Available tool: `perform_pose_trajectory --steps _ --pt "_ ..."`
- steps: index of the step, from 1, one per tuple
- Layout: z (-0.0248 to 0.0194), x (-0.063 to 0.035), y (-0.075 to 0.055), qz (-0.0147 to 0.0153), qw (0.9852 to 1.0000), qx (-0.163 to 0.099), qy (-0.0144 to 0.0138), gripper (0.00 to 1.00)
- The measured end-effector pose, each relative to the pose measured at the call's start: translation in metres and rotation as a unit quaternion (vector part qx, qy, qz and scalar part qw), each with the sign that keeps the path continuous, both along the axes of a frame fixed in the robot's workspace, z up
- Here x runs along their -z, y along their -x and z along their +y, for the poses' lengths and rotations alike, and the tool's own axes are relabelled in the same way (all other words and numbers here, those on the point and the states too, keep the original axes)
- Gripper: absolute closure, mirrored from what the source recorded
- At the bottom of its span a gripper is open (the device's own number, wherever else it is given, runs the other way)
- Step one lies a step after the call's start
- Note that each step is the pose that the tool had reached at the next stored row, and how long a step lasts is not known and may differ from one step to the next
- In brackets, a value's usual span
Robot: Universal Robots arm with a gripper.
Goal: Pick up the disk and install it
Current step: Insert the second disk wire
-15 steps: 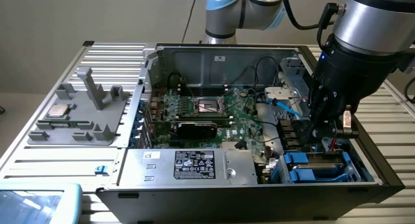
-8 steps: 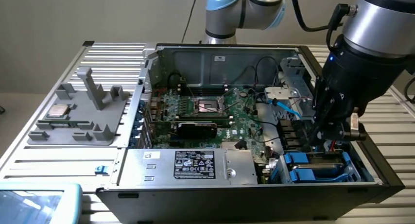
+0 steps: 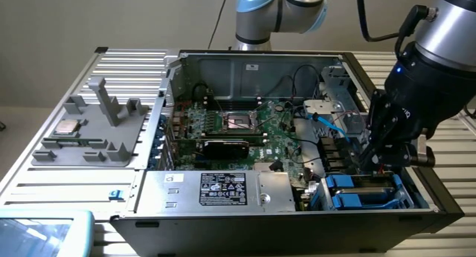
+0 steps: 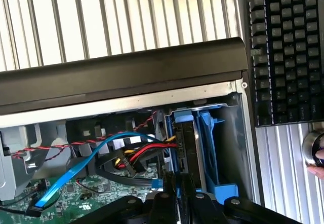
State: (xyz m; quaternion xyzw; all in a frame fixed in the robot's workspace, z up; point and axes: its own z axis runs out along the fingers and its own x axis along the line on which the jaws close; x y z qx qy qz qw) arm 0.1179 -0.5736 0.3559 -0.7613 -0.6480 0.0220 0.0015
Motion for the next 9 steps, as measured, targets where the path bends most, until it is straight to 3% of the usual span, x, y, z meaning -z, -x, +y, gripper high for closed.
perform_pose_trajectory --steps 4,9 --pt "-0.0008 0.0015 -0.0089 0.0127 0.9999 0.000 0.0001 0.84" --pt "-0.0011 0.0045 -0.0090 0.0187 0.9998 -0.010 0.0004 0.84"
